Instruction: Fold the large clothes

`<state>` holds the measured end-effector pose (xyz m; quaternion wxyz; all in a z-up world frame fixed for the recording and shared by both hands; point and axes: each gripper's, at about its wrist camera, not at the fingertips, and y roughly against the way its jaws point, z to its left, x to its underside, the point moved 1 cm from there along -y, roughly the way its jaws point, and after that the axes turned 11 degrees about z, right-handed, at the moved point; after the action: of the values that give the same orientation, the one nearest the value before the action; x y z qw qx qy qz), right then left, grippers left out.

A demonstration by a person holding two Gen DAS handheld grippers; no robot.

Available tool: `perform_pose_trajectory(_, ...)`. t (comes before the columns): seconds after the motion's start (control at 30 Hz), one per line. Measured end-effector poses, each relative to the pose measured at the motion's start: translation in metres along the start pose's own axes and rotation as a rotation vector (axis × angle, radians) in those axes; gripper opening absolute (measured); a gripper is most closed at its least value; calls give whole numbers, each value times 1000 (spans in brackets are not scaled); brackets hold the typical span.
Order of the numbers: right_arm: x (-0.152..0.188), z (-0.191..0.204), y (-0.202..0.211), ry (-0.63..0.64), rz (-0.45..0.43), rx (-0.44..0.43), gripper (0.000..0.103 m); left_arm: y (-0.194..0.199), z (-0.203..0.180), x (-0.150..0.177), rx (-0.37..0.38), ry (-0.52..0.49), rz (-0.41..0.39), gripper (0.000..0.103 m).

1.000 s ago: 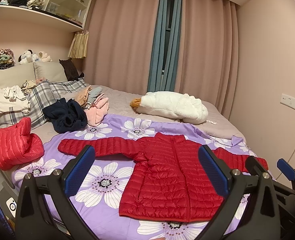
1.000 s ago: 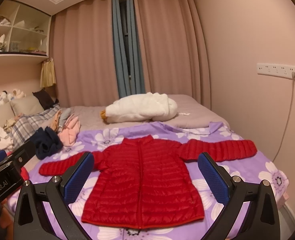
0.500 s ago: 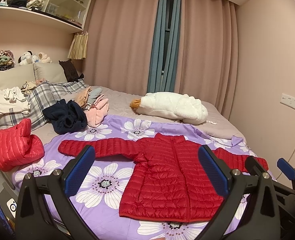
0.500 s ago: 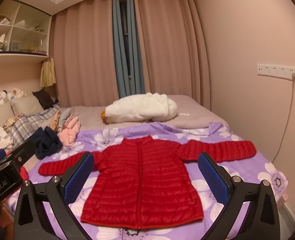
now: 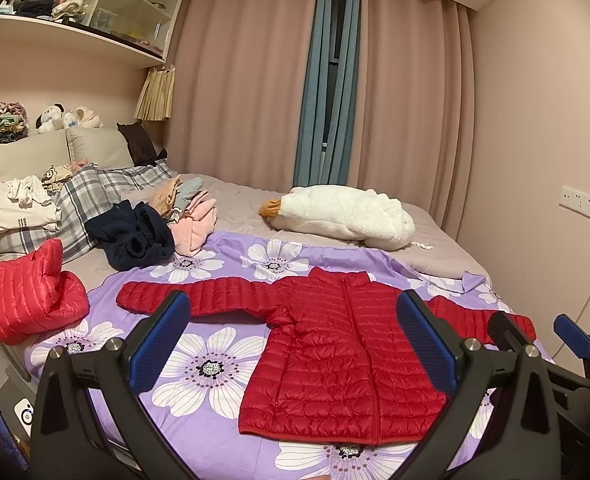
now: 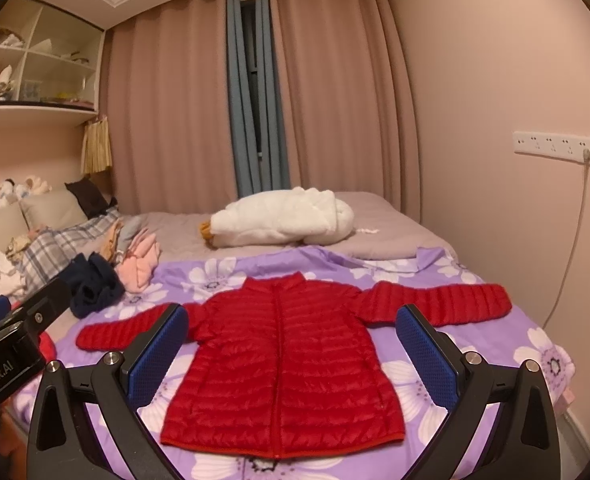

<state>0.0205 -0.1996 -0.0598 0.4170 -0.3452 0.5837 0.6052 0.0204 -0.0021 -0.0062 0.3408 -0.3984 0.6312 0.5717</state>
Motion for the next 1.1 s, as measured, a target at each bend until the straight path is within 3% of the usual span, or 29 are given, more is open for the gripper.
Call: perform_pose_trajectory(1.1, 3, 4, 0, -4, 2, 11, 102, 0, 0, 2, -10, 4, 3, 103)
